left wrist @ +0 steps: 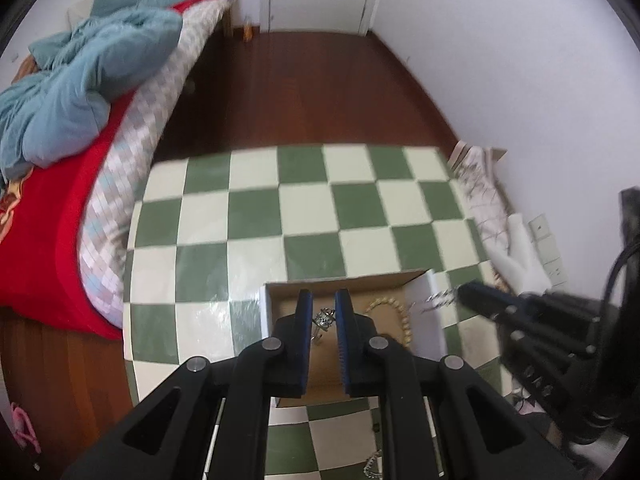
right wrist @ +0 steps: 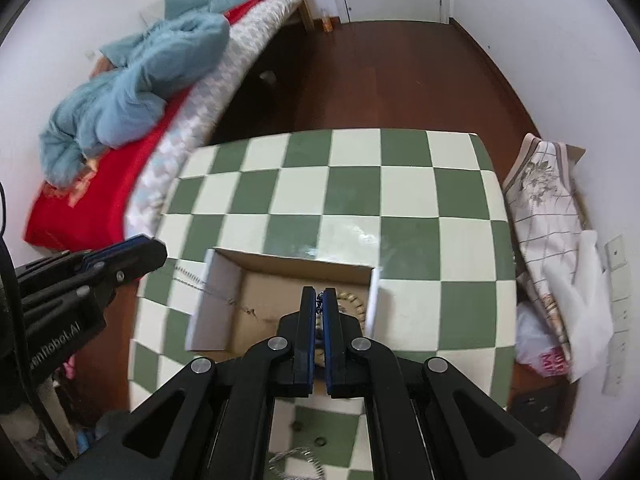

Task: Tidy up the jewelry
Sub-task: 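Carry the silver chain into the box with the left tool while the right tool releases the bracelet there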

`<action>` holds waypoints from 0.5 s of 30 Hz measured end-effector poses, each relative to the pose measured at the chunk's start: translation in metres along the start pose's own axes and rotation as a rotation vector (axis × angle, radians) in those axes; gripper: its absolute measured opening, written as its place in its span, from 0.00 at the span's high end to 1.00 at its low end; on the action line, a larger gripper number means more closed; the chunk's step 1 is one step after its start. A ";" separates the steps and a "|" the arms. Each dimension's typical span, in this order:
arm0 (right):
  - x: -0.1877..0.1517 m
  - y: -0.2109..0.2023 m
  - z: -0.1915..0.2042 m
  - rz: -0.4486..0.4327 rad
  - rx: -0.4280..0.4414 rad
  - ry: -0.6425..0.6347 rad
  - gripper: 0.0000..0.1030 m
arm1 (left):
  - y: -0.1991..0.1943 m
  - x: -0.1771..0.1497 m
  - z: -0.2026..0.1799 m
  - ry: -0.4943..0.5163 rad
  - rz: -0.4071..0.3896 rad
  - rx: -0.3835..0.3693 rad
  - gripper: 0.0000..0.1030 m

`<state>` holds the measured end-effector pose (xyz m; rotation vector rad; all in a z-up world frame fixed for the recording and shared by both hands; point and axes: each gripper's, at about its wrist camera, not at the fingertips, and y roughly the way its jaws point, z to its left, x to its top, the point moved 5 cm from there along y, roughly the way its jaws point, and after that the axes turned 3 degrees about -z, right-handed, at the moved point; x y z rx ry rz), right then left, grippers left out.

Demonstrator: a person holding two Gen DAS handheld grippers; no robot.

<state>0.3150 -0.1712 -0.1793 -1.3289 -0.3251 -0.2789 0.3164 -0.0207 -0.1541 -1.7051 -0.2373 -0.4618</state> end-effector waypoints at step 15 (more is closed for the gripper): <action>-0.039 0.036 -0.021 0.136 -0.193 -0.020 0.00 | -0.006 -0.015 0.033 -0.017 -0.154 0.297 0.00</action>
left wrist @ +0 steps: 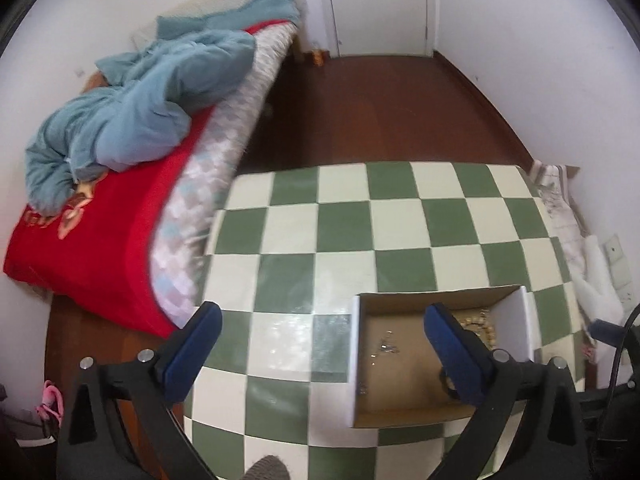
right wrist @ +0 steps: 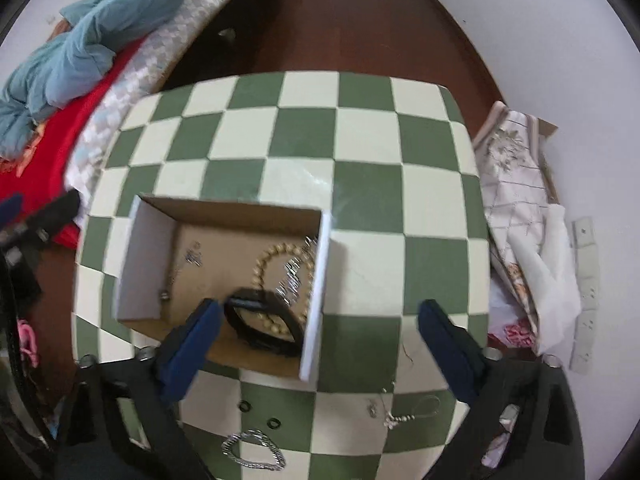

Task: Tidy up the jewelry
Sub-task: 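Carry the silver chain into the box with the left tool while the right tool releases the bracelet there, then open and lift both tools away from the white box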

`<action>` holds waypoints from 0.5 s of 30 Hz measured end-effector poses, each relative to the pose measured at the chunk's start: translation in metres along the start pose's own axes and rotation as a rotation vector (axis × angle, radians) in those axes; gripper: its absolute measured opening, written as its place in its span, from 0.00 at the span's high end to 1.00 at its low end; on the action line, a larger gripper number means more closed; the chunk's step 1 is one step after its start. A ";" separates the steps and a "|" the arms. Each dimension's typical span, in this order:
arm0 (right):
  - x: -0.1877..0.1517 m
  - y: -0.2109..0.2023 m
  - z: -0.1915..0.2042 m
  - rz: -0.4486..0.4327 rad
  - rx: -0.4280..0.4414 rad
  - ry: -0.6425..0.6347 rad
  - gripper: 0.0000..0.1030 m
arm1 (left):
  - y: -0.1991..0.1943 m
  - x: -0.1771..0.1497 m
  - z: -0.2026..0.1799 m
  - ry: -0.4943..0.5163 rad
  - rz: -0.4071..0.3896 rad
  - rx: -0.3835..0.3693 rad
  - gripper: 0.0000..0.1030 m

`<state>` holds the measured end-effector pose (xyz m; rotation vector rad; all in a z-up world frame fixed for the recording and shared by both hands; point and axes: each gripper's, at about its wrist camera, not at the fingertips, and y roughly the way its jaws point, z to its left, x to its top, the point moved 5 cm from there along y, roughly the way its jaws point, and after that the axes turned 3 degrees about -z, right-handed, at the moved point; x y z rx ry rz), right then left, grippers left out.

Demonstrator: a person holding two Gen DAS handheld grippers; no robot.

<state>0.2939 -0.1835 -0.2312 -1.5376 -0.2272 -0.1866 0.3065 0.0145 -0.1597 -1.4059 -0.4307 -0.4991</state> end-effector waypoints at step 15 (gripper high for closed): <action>-0.051 -0.015 0.015 -0.088 -0.005 0.057 0.00 | -0.025 -0.063 0.014 -0.059 -0.050 0.040 0.00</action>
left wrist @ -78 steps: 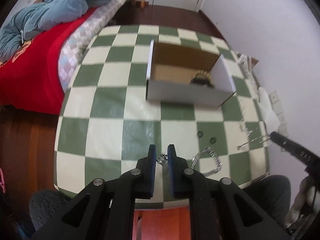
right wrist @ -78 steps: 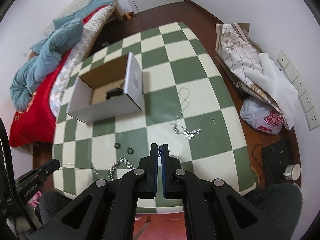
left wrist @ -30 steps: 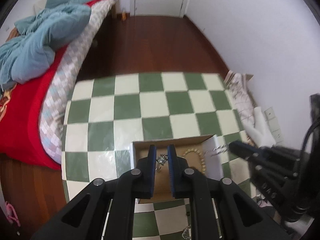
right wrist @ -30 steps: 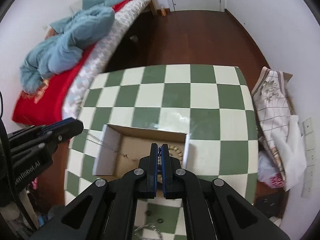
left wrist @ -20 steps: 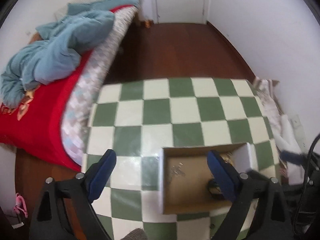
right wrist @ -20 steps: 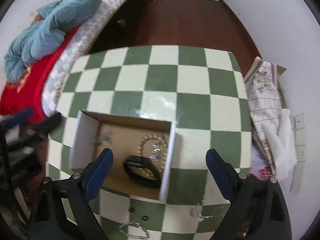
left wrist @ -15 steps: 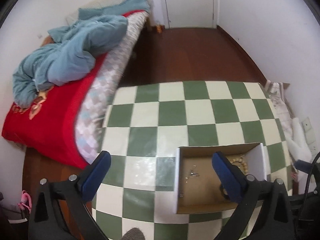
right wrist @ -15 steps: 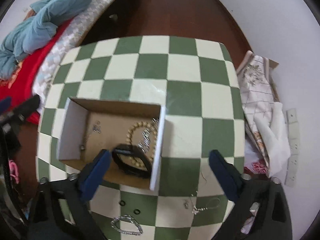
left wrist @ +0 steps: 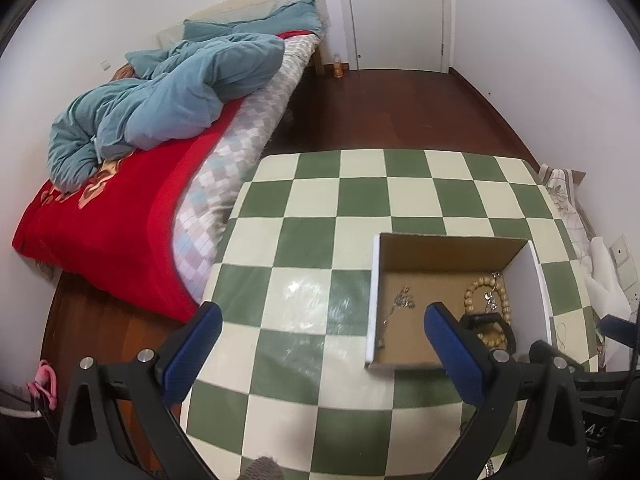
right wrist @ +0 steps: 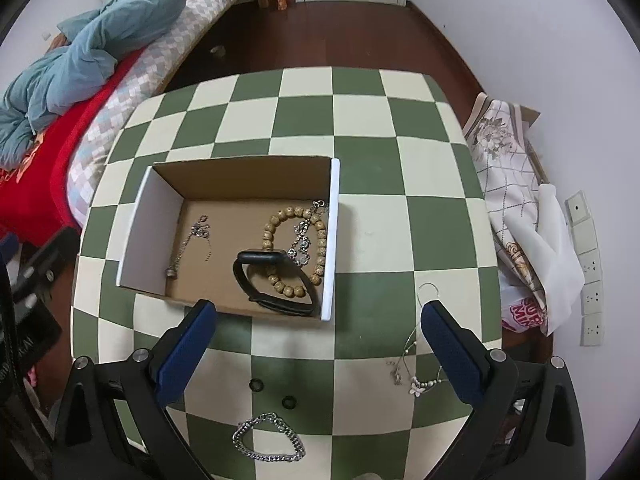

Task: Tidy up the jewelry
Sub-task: 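Open and lift both tools away from the white box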

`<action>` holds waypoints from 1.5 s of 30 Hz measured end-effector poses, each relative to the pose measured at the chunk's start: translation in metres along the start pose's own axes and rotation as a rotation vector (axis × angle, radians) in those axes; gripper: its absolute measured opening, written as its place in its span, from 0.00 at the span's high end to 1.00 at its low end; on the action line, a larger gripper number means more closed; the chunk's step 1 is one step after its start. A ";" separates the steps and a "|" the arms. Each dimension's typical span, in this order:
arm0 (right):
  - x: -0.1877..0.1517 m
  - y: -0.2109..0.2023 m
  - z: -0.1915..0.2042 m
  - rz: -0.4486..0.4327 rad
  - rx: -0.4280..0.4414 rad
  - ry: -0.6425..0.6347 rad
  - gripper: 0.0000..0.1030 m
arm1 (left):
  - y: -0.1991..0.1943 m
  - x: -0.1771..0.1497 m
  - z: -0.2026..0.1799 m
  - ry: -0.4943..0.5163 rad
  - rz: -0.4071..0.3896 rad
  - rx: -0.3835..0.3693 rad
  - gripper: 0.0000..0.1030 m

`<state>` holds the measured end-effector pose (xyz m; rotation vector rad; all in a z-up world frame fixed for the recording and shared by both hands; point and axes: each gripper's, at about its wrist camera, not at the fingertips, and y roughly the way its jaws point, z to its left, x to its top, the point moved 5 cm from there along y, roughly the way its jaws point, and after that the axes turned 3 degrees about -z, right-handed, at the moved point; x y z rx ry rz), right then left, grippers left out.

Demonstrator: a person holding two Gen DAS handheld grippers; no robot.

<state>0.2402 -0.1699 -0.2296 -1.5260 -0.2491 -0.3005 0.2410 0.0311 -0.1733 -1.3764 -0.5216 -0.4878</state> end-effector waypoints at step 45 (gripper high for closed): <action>-0.132 -0.044 -0.104 -0.008 -0.020 0.157 0.36 | 0.010 -0.165 -0.082 0.143 0.319 -0.076 0.14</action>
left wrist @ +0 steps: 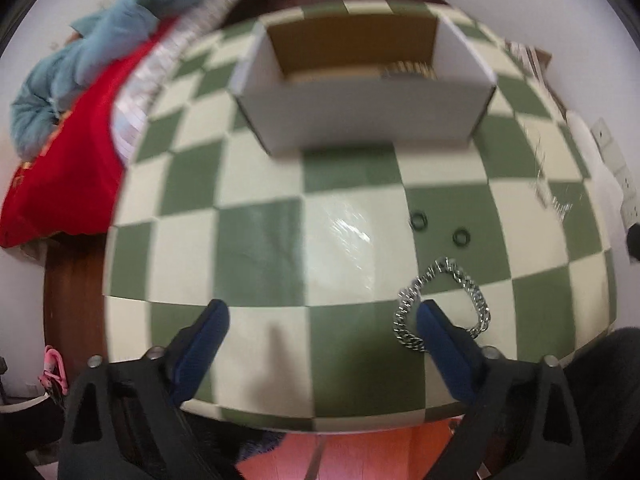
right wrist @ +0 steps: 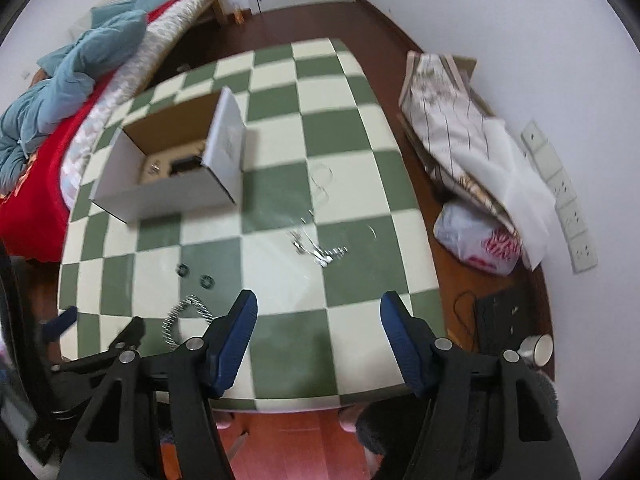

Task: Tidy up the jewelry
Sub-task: 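Open and lift both tools away from the white box, then grasp a silver chain with the left tool while the right tool grasps the silver pendant necklace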

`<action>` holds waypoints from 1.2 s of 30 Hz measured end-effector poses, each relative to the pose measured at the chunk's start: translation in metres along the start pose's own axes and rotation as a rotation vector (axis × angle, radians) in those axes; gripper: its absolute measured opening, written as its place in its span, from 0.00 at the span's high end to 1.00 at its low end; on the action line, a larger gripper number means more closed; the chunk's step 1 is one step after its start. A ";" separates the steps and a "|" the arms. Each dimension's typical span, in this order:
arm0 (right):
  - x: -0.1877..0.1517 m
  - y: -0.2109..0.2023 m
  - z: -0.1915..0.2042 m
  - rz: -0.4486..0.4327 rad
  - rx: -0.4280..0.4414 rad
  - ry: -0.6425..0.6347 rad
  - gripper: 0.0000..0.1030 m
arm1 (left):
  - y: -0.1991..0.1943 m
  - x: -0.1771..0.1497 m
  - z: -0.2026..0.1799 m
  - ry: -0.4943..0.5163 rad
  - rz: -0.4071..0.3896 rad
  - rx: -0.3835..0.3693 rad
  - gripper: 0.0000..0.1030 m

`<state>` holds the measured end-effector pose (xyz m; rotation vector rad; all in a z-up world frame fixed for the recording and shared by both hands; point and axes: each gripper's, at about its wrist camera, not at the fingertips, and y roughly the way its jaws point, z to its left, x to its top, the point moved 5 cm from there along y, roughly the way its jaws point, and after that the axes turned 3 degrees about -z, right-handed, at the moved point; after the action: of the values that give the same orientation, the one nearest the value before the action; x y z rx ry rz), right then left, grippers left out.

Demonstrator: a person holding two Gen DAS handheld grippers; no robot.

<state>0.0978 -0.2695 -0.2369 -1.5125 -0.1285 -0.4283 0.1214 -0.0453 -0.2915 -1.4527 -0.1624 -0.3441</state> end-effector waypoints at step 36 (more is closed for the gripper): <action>0.022 0.104 0.047 0.075 0.000 -0.192 0.90 | 0.011 0.012 0.032 -0.038 -0.006 -0.077 0.99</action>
<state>0.1634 -0.2271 -0.3235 -1.5517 -0.2220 -0.2226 0.1393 -0.0139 -0.2946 -1.5360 -0.1857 -0.3311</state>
